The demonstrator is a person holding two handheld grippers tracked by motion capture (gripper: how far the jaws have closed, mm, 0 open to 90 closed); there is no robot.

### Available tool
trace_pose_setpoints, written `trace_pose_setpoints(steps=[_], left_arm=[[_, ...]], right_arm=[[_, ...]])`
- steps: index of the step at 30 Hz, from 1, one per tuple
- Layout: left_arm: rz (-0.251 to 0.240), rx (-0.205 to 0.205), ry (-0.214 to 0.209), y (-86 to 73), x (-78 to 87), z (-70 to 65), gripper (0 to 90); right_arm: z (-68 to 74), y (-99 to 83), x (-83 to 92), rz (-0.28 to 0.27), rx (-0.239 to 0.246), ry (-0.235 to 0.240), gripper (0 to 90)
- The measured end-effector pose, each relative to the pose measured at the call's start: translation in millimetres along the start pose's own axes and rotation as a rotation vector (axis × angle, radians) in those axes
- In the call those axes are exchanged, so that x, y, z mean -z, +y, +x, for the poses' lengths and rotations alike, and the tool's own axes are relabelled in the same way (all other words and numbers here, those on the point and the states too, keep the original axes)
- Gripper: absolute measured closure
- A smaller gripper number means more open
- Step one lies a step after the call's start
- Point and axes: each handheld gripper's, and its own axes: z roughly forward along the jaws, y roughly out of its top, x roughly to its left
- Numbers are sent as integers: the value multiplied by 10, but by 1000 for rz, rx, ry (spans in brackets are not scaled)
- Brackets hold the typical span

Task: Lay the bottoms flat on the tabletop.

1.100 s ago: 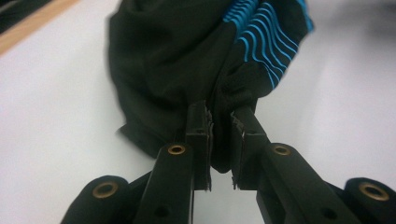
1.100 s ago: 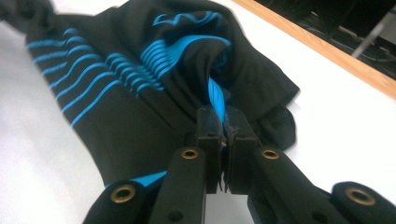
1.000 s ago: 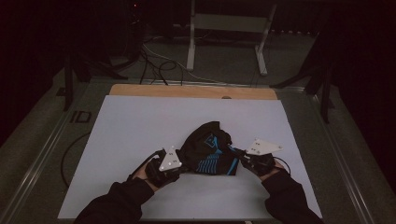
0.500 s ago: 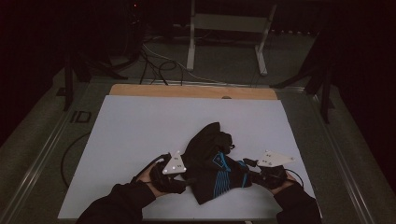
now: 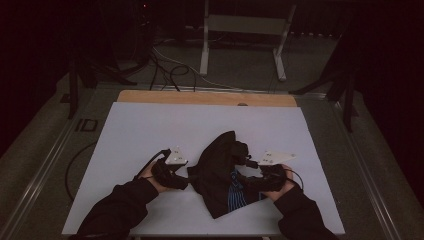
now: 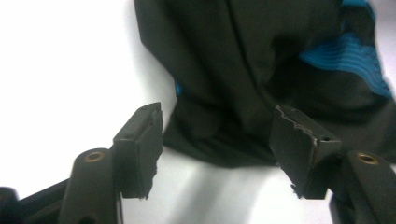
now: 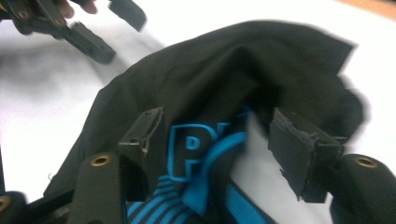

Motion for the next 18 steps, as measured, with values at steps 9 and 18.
trace_pose_setpoints(steps=[9,18], left_arm=[[41,-3,-37,-77,-222,22,346],[35,-17,-19,-39,-153,44,347]], right_arm=[[34,-90,-270,98,17,-57,837],[-91,-183,102,134,13,-175,867]])
